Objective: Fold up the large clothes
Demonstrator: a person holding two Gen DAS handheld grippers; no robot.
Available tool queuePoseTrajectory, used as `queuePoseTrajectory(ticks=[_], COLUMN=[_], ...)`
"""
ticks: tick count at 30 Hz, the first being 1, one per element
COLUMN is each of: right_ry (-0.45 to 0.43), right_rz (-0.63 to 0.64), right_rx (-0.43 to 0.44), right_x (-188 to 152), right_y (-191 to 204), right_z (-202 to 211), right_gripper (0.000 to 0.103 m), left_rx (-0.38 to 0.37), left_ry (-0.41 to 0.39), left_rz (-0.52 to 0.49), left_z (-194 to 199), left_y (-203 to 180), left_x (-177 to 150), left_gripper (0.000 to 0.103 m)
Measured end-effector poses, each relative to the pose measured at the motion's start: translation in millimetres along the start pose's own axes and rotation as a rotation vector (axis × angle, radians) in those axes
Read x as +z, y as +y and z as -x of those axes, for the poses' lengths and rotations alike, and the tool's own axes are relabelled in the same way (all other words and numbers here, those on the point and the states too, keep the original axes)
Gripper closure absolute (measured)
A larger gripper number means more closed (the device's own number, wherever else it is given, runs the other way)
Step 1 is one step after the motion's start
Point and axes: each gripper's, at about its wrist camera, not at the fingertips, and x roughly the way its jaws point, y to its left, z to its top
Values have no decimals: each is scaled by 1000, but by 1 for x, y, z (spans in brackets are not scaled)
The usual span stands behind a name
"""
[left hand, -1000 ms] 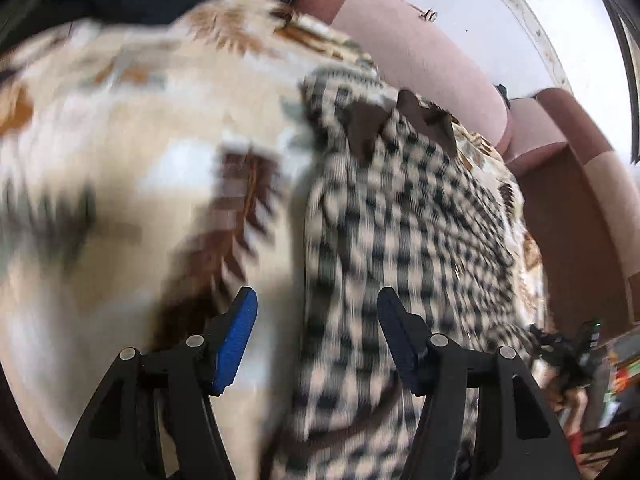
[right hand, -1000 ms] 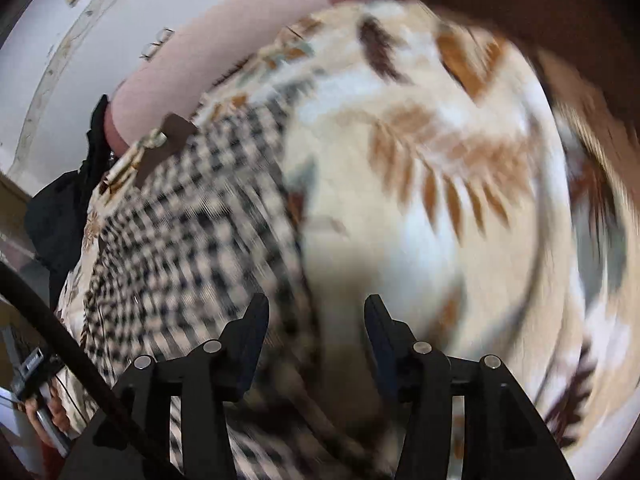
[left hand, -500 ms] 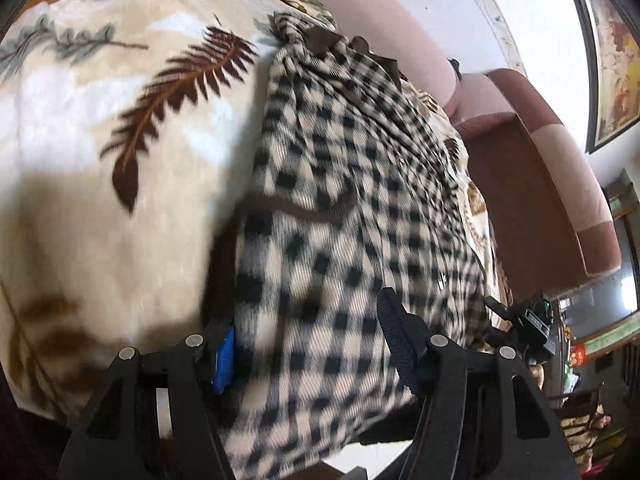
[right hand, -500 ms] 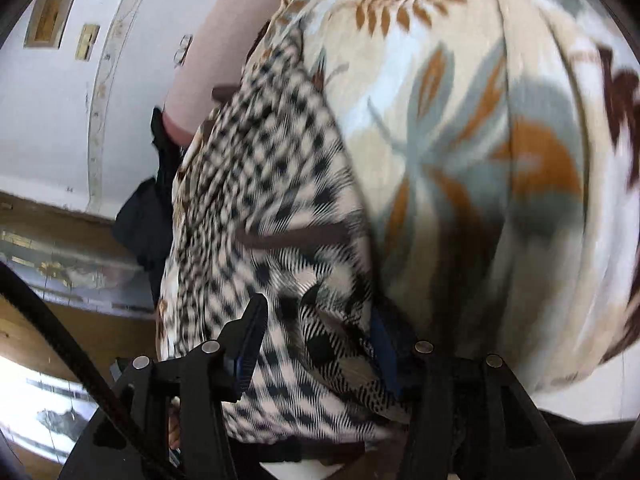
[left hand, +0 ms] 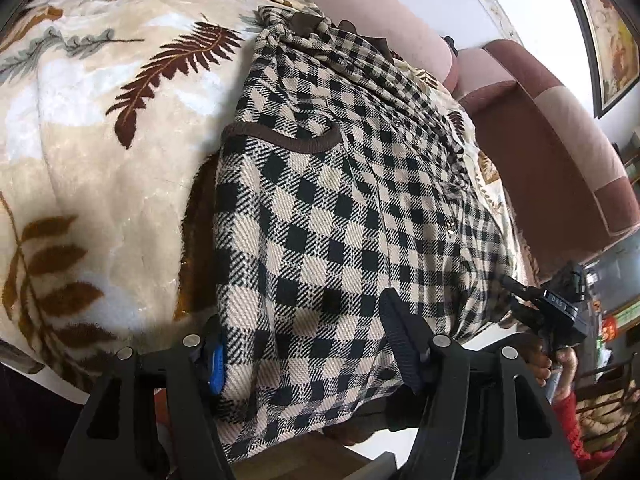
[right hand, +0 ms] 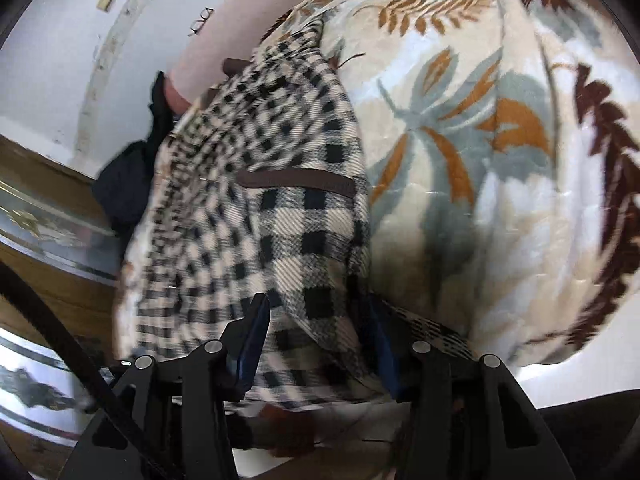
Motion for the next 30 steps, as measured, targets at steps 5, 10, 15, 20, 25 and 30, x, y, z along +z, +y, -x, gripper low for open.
queuePoseTrajectory(ticks=[5, 10, 15, 20, 25, 30], right_ry=[-40, 8, 13, 50, 87, 64], right_rz=[33, 143, 93, 36, 30, 59], right_rx=[-144, -218, -98, -21, 4, 70], right_x=[-10, -13, -21, -29, -18, 18], right_y=[2, 19, 18, 12, 20, 42], right_z=[4, -6, 26, 40, 32, 36], right_gripper=[47, 92, 95, 95, 95, 95], left_rx=[73, 119, 44, 43, 14, -14], left_ry=[5, 12, -45, -33, -20, -40], left_rz=[-63, -12, 33, 40, 71, 56], left_z=[-4, 9, 55, 64, 65, 68], left_y=[-12, -1, 5, 8, 9, -2], left_x=[-4, 3, -1, -6, 4, 37], left_gripper=[45, 99, 99, 99, 99, 99])
